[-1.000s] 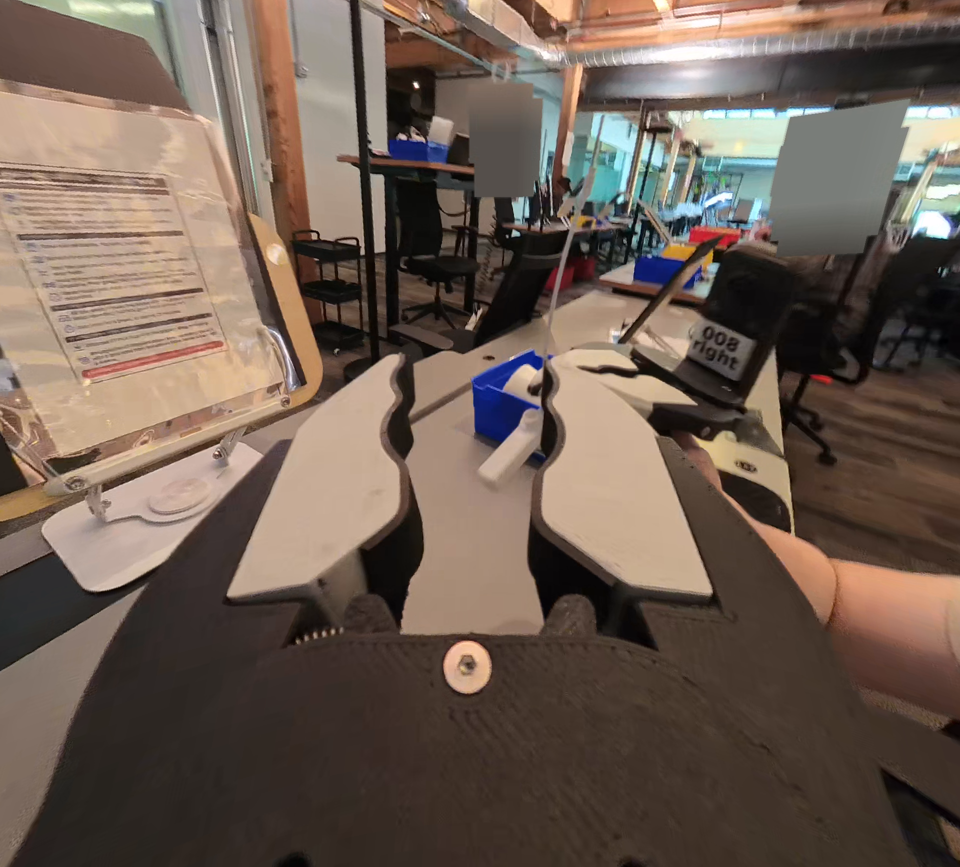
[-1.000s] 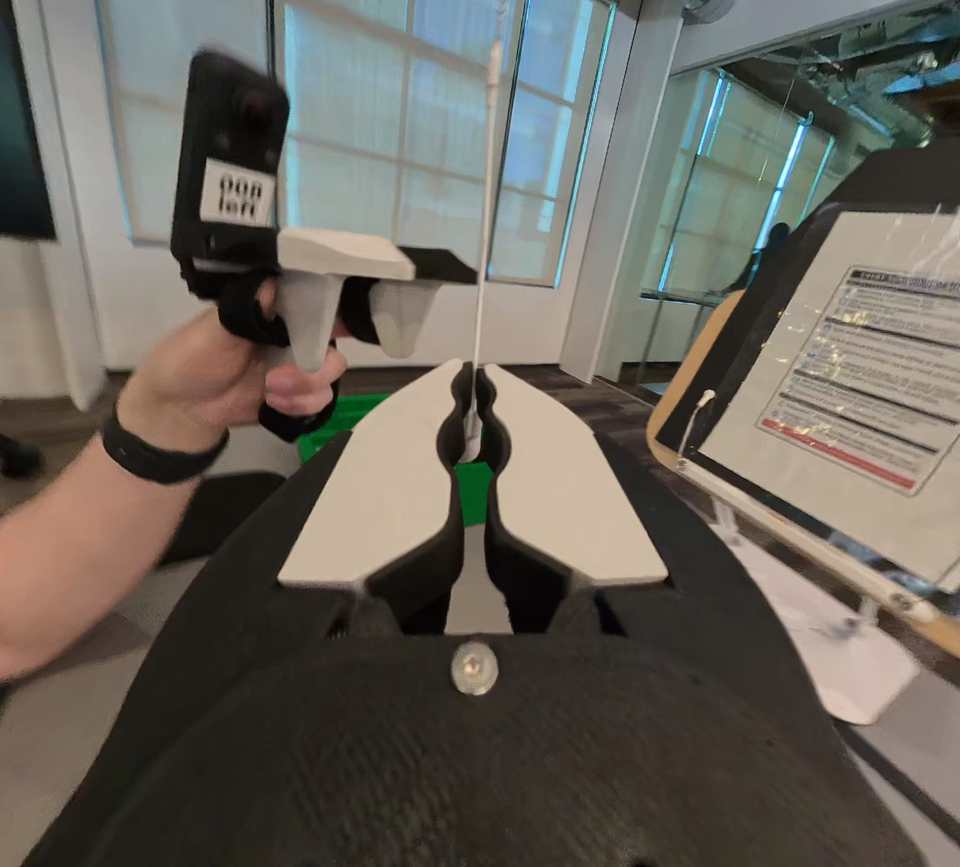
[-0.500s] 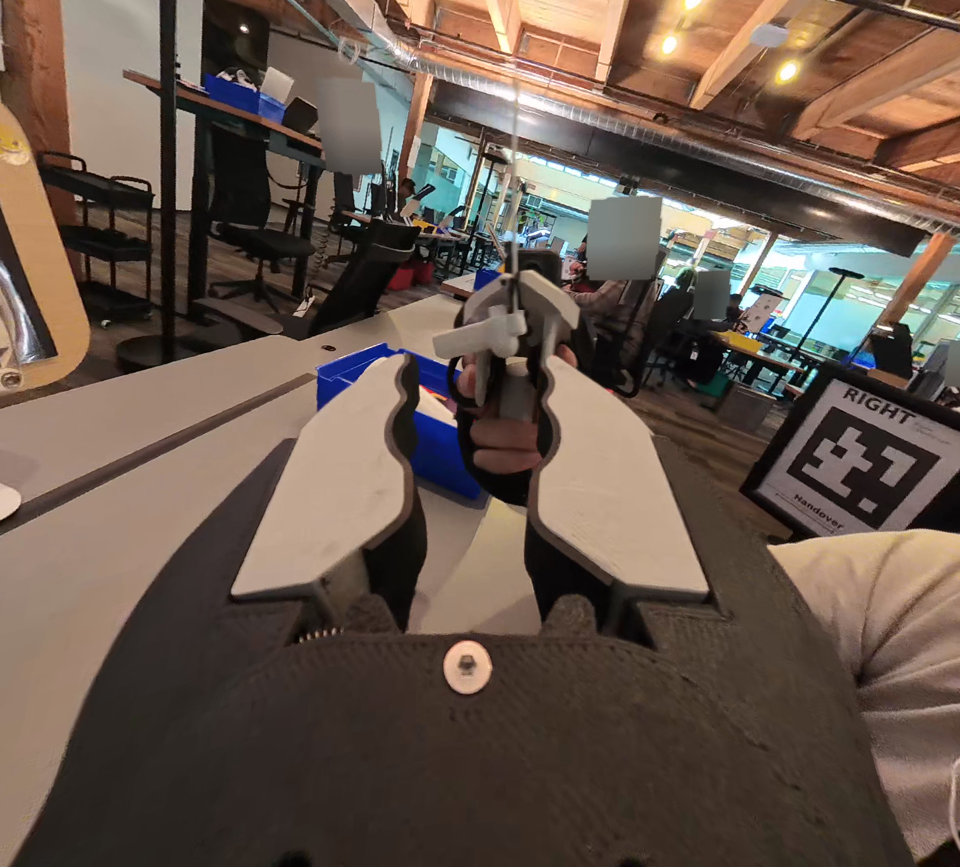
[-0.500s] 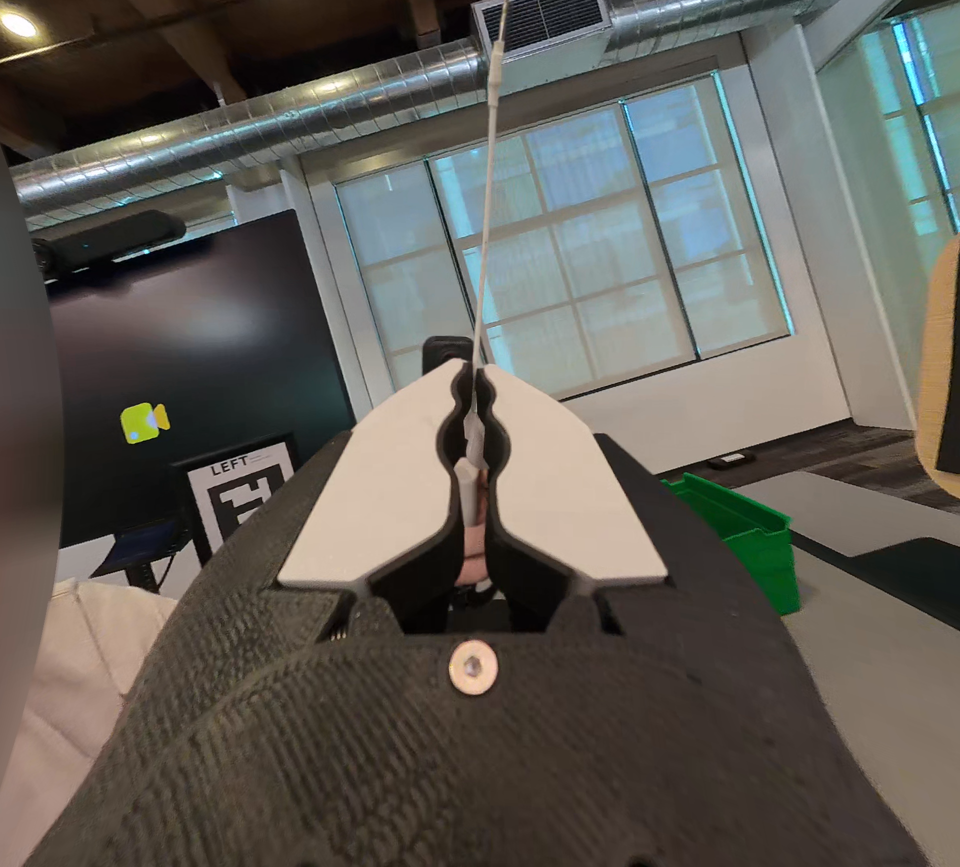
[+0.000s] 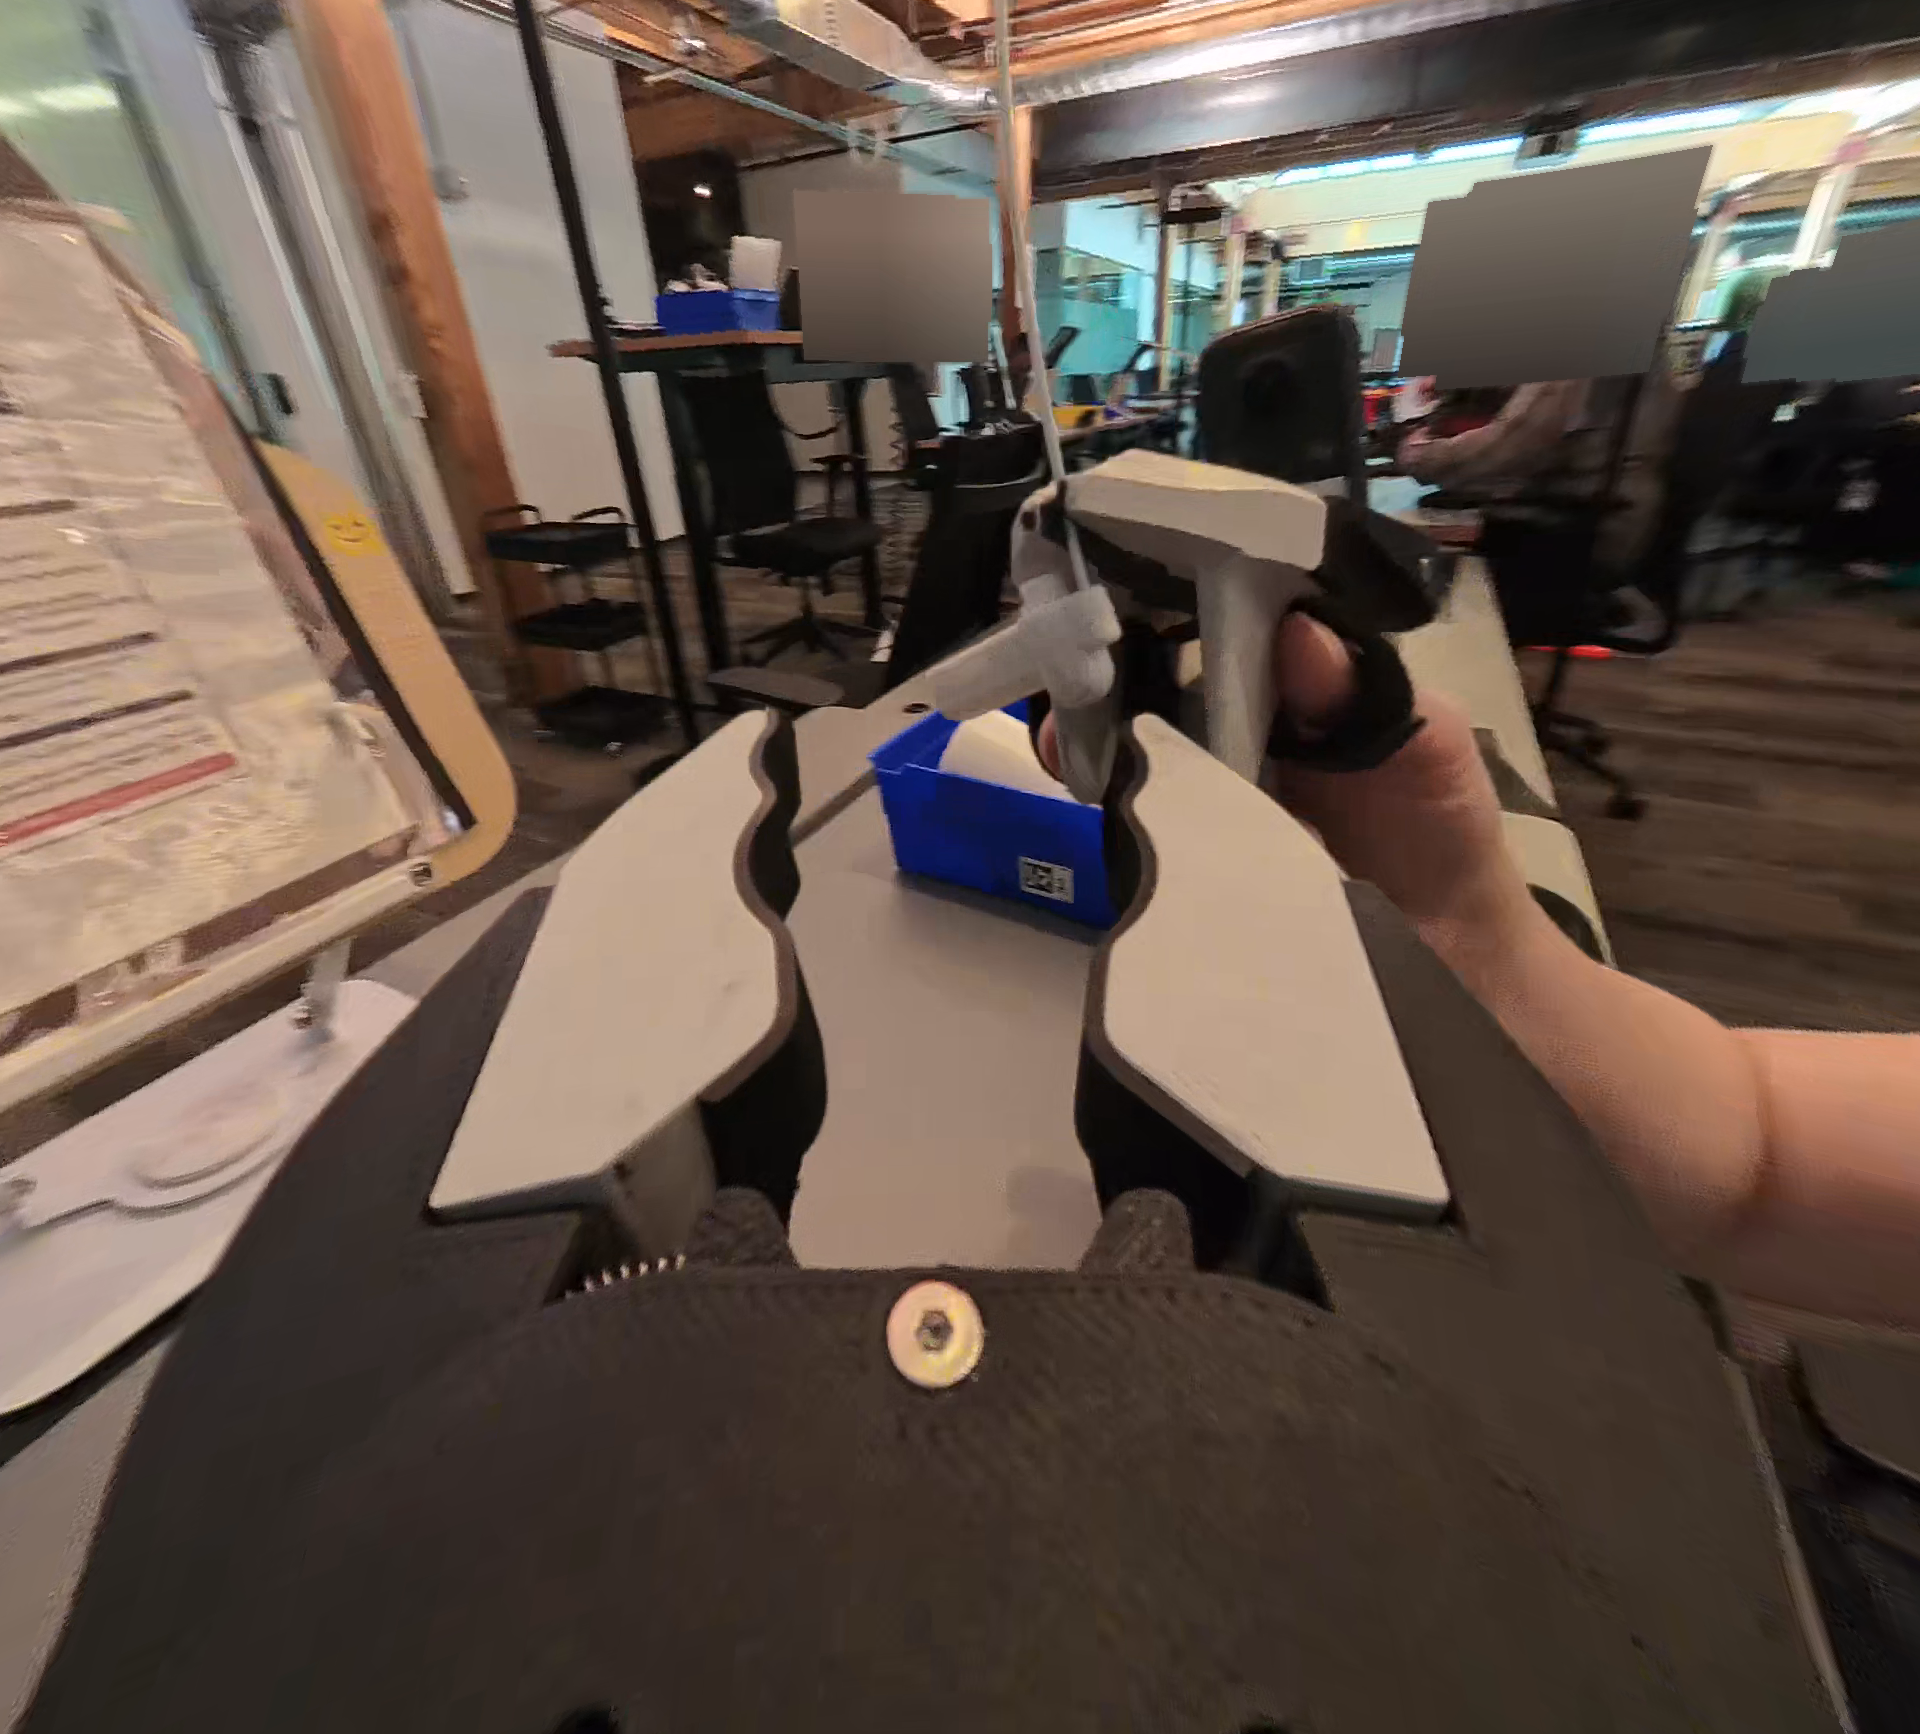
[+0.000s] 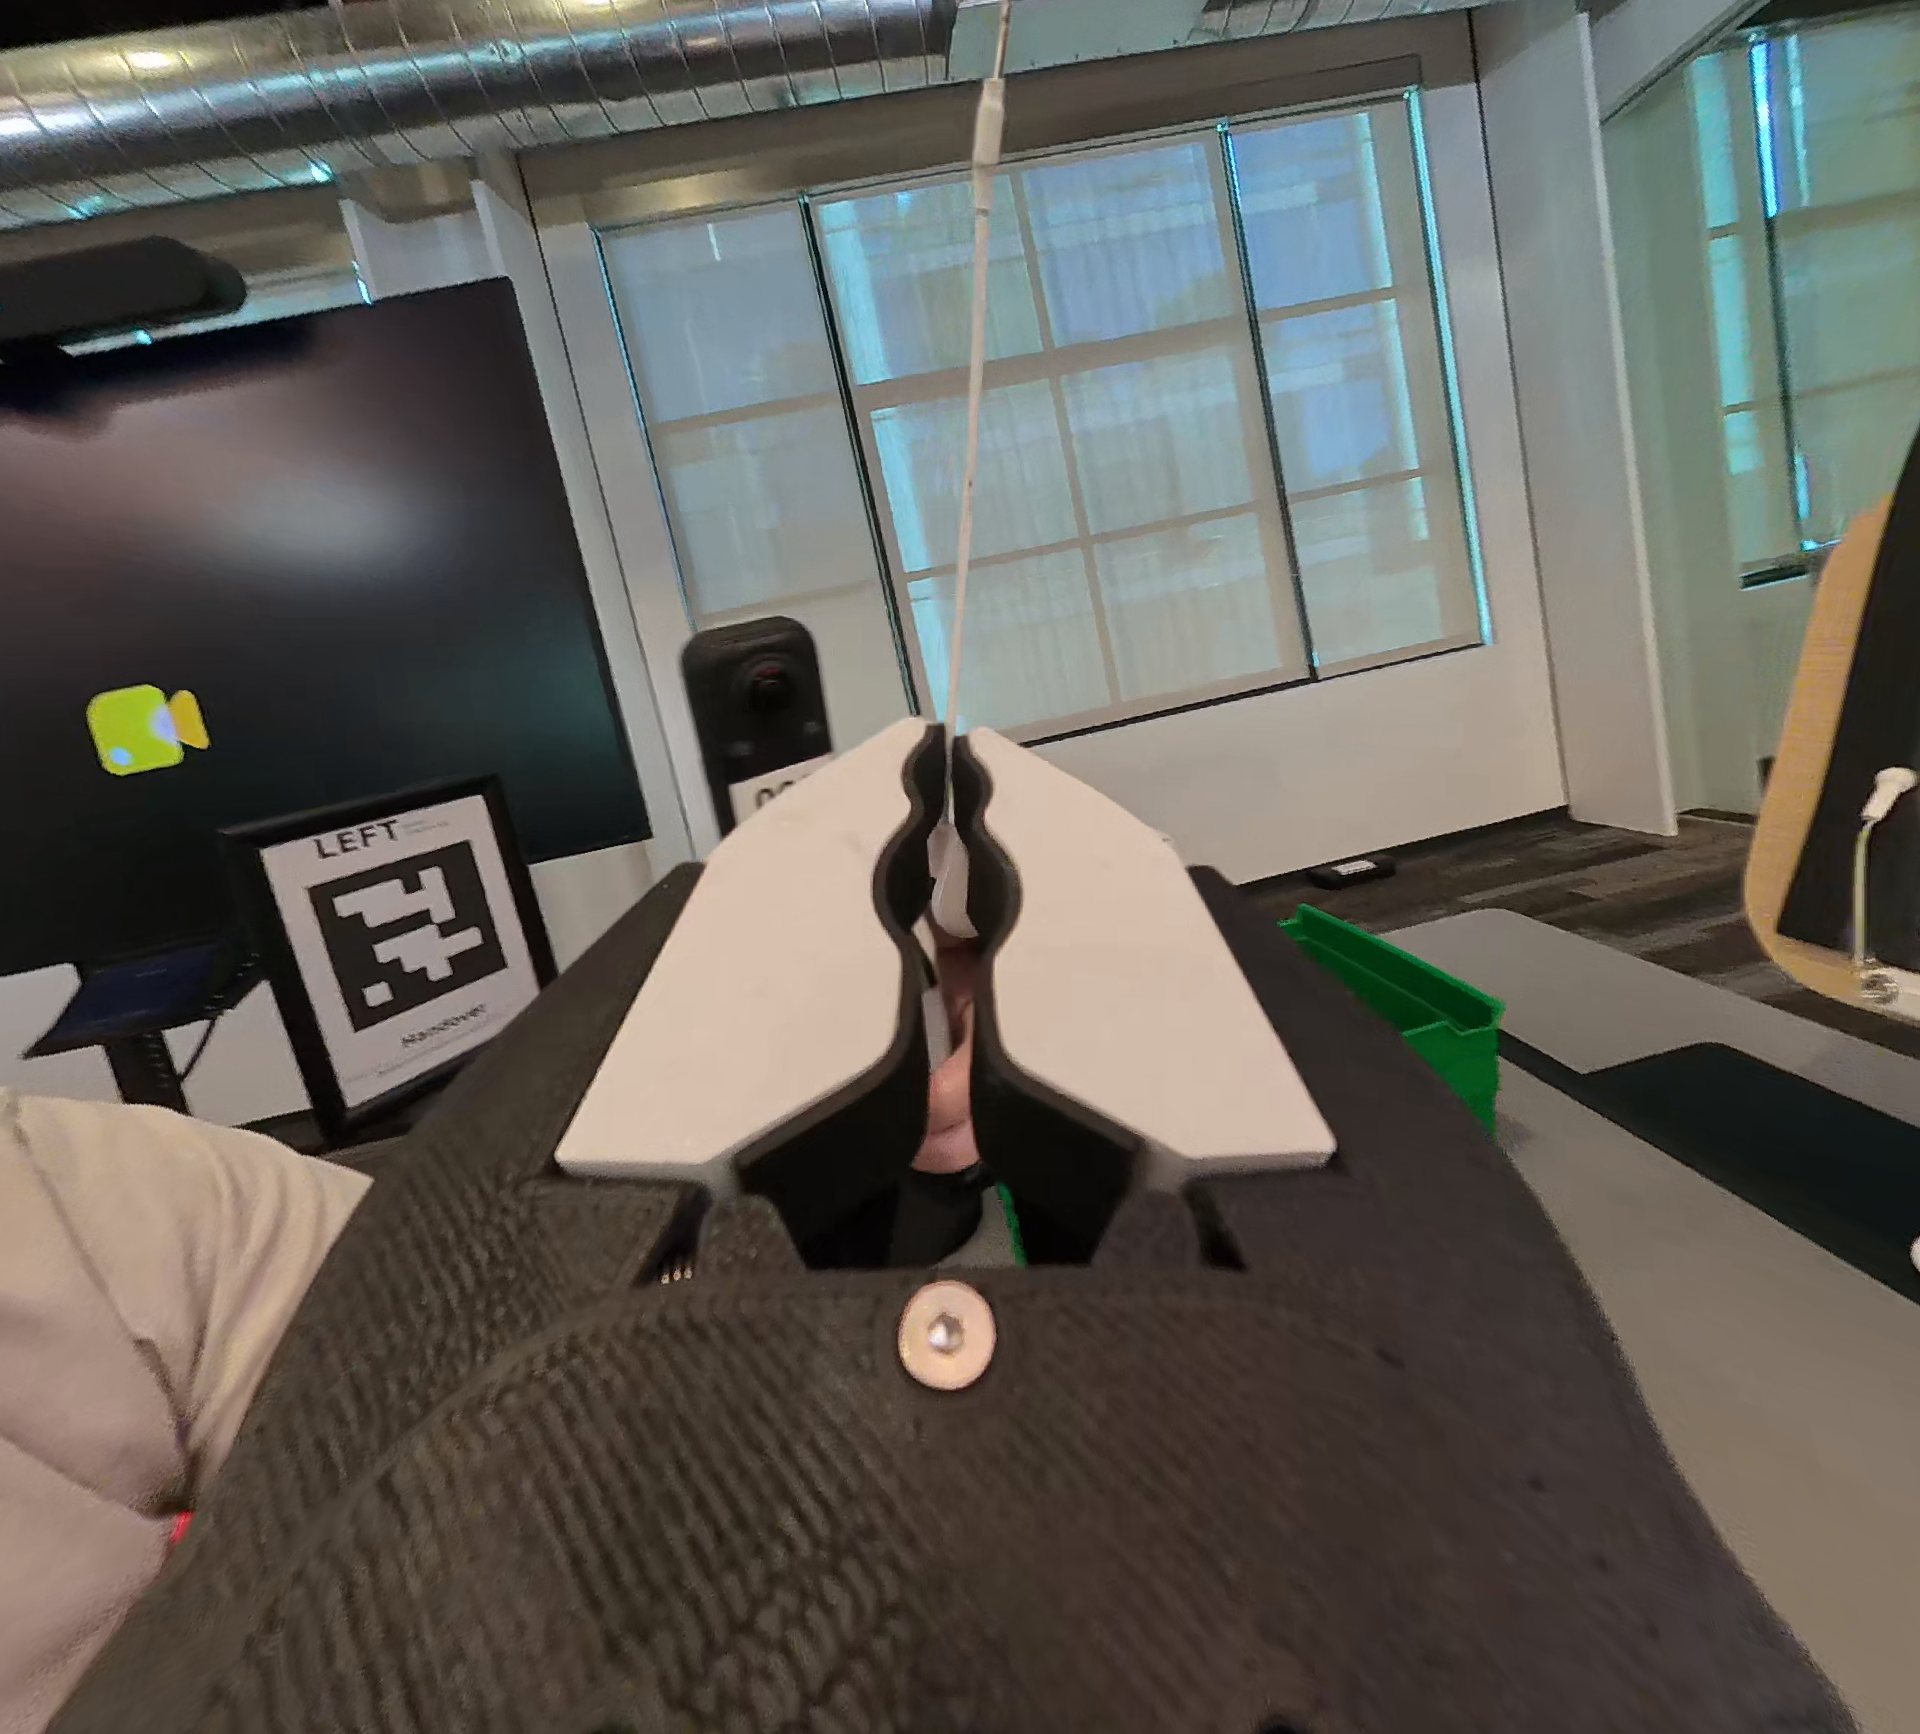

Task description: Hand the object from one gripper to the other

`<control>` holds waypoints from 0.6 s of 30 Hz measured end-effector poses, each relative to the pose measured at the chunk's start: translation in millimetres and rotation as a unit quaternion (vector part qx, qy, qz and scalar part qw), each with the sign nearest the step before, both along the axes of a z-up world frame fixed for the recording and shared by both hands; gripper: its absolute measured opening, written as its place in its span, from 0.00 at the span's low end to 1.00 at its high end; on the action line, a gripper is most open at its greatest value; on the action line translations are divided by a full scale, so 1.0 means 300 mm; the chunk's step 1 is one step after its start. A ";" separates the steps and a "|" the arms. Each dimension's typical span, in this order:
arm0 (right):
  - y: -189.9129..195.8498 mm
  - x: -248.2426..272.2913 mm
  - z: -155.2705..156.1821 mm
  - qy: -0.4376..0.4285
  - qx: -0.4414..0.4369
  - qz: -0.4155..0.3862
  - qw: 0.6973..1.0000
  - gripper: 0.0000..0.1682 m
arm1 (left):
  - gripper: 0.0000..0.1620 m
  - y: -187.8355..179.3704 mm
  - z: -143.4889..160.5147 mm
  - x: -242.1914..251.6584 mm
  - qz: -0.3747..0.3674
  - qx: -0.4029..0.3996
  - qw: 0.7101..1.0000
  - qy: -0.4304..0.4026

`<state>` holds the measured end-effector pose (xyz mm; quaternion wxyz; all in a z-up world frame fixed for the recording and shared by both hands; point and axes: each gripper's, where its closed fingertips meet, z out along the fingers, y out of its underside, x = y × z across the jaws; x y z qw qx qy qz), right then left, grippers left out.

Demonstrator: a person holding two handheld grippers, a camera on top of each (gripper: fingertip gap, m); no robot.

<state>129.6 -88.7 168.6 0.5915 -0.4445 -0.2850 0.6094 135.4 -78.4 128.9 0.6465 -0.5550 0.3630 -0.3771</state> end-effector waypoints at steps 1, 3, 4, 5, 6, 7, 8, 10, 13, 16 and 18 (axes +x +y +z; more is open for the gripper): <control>-0.003 -0.005 0.000 -0.002 0.008 -0.009 1.000 0.01 | 0.34 0.002 0.005 0.001 0.018 0.009 1.000 -0.004; -0.011 -0.013 0.001 -0.006 0.025 -0.025 0.999 0.01 | 0.30 -0.005 0.015 0.003 0.037 0.027 0.999 -0.010; -0.013 -0.014 0.003 -0.007 0.032 -0.034 0.999 0.01 | 0.26 -0.007 0.017 0.002 0.044 0.030 0.998 -0.011; -0.015 -0.013 0.006 -0.006 0.038 -0.043 0.998 0.01 | 0.26 -0.009 0.017 0.004 0.048 0.033 0.998 -0.010; -0.017 -0.012 0.010 -0.004 0.045 -0.050 0.998 0.01 | 0.25 -0.014 0.016 0.008 0.048 0.033 0.998 -0.008; -0.018 -0.012 0.011 -0.004 0.051 -0.057 0.997 0.01 | 0.25 -0.018 0.014 0.013 0.046 0.033 0.998 -0.005; -0.018 -0.015 0.011 -0.006 0.055 -0.063 0.996 0.01 | 0.25 -0.024 0.014 0.018 0.042 0.033 0.999 -0.003; -0.018 -0.018 0.010 -0.004 0.062 -0.072 0.995 0.01 | 0.24 -0.027 0.019 0.017 0.046 0.035 0.998 -0.008; -0.015 -0.023 0.008 0.001 0.068 -0.085 0.994 0.01 | 0.19 -0.023 0.021 0.011 0.059 0.039 0.997 -0.008; -0.014 -0.033 0.001 -0.006 0.073 -0.093 0.993 0.01 | 0.16 -0.018 0.025 0.001 0.072 0.042 0.996 -0.010; -0.015 -0.040 -0.003 -0.009 0.073 -0.095 0.993 0.01 | 0.13 -0.012 0.026 -0.008 0.083 0.046 0.995 -0.008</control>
